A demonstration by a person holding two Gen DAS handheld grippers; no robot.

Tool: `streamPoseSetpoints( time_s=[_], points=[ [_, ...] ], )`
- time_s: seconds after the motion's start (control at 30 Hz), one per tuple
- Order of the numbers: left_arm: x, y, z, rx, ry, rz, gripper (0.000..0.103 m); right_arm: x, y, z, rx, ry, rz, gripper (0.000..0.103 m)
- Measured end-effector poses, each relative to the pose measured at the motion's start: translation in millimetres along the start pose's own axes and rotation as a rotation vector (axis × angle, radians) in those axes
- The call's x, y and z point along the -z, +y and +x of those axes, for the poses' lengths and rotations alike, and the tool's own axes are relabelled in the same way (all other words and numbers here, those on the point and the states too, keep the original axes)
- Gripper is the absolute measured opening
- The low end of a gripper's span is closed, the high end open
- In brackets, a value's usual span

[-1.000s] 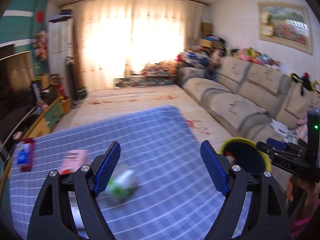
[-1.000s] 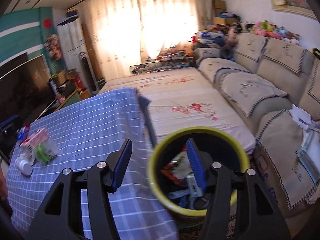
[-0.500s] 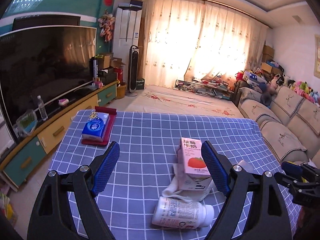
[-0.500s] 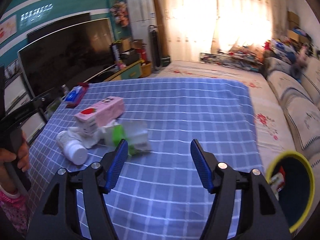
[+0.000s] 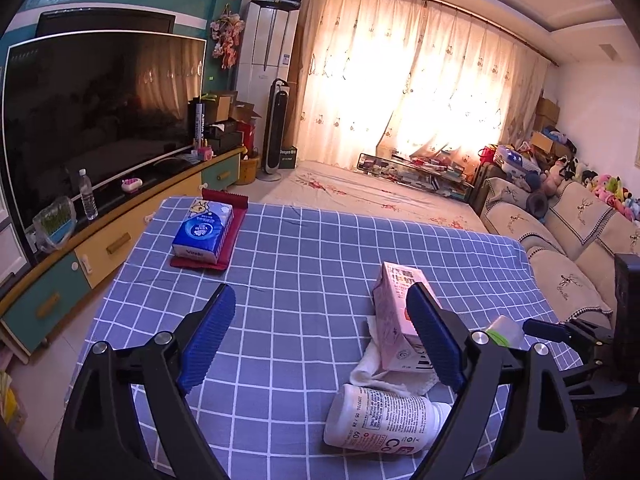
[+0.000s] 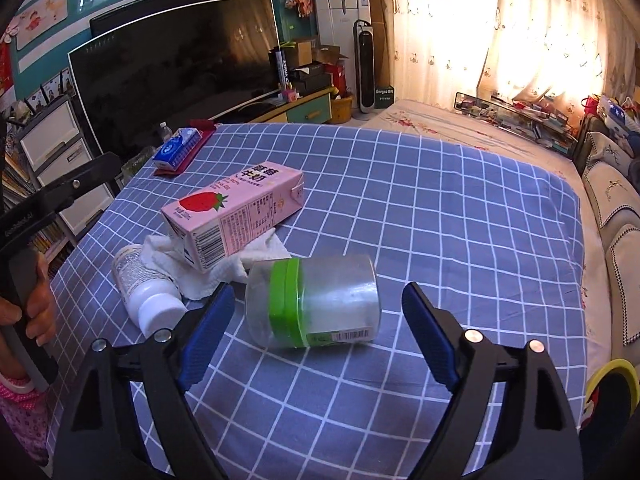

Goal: Collect trash
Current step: 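Grasp the clear jar with green lid with the right gripper, then carry the clear jar over the yellow bin and open the right gripper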

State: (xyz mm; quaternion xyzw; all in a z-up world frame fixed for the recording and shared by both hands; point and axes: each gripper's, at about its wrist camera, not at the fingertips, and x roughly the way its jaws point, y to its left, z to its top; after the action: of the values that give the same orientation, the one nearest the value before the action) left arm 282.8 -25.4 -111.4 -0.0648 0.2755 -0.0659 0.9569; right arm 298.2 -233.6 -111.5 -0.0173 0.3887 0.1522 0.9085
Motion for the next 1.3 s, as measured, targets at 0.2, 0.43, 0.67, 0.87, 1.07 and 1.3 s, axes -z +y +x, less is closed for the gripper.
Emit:
streamPoseSetpoints(
  time_s=[0.2, 0.43, 0.67, 0.87, 1.07, 1.3],
  points=[
    [2.7, -5.5, 2.8, 0.006, -0.002, 0.032, 0.086, -1.5, 2.0, 15.0, 0.005, 0.020, -0.011, 0.082],
    [6.0, -7.3, 3.5, 0.020, 0.012, 0.025, 0.087, -1.0, 0.4, 22.3, 0.002, 0.042, -0.007, 0.072],
    [6.8, -8.4, 3.0, 0.023, 0.014, 0.029, 0.087, 0.5, -0.1, 21.6, -0.002, 0.050, 0.004, 0.068],
    [6.6, -8.8, 3.0, 0.022, 0.011, 0.026, 0.087, 1.8, -2.2, -2.0, 0.005, 0.028, 0.023, 0.068],
    [6.6, -8.5, 3.6, 0.020, 0.016, 0.027, 0.087, 12.4, -23.7, -44.4, 0.056, -0.028, 0.075, 0.067],
    [7.4, -8.6, 4.4, 0.021, 0.016, 0.032, 0.087, 47.6, -95.2, -99.9, 0.243, -0.073, 0.240, 0.068]
  ],
)
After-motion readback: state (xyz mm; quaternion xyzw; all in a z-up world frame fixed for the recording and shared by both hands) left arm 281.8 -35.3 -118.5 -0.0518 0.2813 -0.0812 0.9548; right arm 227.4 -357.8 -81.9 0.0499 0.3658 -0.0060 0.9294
